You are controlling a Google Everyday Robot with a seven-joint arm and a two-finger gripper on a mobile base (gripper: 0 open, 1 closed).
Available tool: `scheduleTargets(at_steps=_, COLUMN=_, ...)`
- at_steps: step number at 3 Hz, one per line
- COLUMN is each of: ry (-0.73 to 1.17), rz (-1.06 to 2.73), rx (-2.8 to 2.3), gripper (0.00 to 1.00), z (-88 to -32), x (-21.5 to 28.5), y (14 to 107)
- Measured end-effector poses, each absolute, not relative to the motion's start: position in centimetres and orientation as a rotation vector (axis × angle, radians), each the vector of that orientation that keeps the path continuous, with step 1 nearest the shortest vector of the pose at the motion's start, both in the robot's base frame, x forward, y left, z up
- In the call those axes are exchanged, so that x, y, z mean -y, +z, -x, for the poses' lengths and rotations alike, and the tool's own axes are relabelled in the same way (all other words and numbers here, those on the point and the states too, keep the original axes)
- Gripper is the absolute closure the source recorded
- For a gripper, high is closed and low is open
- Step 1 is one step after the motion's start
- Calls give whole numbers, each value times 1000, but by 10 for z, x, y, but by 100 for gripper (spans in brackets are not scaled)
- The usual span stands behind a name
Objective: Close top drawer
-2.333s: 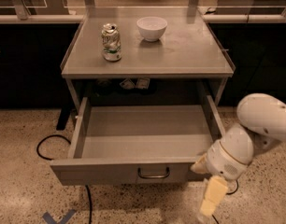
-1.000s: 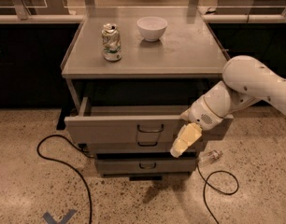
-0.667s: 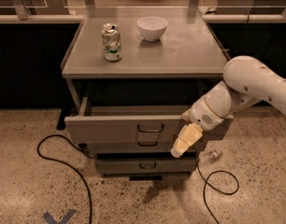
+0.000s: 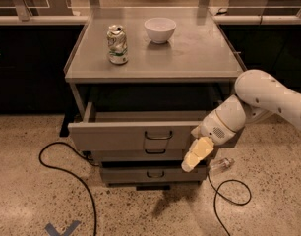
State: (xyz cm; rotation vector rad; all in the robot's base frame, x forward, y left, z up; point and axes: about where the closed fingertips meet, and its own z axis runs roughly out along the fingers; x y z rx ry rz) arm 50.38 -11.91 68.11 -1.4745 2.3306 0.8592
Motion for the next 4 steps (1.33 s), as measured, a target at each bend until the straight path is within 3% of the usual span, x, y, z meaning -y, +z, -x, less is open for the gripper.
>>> scheduleTargets(at_steps=1, ry=840, rz=1397, rx=-2307, gripper=0, z=-545, x=116, y=691)
scheduleTargets(at_steps=4, ry=839, rz=1300, rx=-2297, gripper=0, z=-592, x=109, y=700)
